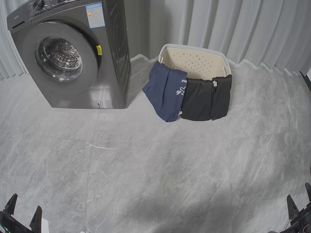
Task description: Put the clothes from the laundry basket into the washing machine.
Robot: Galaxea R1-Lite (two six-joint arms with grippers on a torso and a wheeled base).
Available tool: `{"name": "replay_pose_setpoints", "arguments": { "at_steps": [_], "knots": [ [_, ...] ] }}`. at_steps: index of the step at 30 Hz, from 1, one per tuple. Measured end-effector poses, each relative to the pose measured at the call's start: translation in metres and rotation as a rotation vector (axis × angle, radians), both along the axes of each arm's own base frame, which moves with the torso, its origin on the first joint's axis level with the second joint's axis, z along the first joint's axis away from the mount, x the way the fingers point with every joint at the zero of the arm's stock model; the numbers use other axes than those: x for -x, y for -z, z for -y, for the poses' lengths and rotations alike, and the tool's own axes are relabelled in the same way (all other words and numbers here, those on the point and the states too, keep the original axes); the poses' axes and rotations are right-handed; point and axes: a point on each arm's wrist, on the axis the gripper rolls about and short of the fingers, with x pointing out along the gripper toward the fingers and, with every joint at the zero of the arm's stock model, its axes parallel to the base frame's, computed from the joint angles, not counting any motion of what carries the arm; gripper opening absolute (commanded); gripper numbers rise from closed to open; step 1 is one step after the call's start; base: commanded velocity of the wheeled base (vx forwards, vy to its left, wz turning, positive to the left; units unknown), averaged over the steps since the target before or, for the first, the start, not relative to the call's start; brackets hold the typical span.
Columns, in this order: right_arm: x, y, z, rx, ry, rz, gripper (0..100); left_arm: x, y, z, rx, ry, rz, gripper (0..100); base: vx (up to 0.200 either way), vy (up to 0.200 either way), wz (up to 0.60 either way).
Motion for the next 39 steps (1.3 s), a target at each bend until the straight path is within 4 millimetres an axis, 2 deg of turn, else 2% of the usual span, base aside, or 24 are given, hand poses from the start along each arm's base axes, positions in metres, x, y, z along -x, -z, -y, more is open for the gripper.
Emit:
{"name": "replay_pose_setpoints", "arguments": {
  "at_steps": [7, 16, 28, 39],
  "knots": [
    [0.0000, 0.0000, 0.0000, 0.000, 0.000, 0.000, 100, 0.0000, 0.0000, 0.0000, 0.001, 0.001, 0.000, 100, 0.000, -0.200, 0.00],
    [0.0000, 0.0000, 0.0000, 0.000, 0.000, 0.000, 100, 0.0000, 0.0000, 0.0001, -0.016, 0.005, 0.000, 100, 0.000, 0.000, 0.00],
    [0.0000, 0.0000, 0.0000, 0.000, 0.000, 0.000, 100, 0.0000, 0.0000, 0.0002, -0.013, 0.008, 0.000, 100, 0.200, 0.000, 0.00],
    [0.0000, 0.0000, 0.0000, 0.000, 0.000, 0.000, 100, 0.0000, 0.0000, 0.0001, -0.011, 0.007, 0.000, 100, 0.000, 0.000, 0.00]
  ]
}}
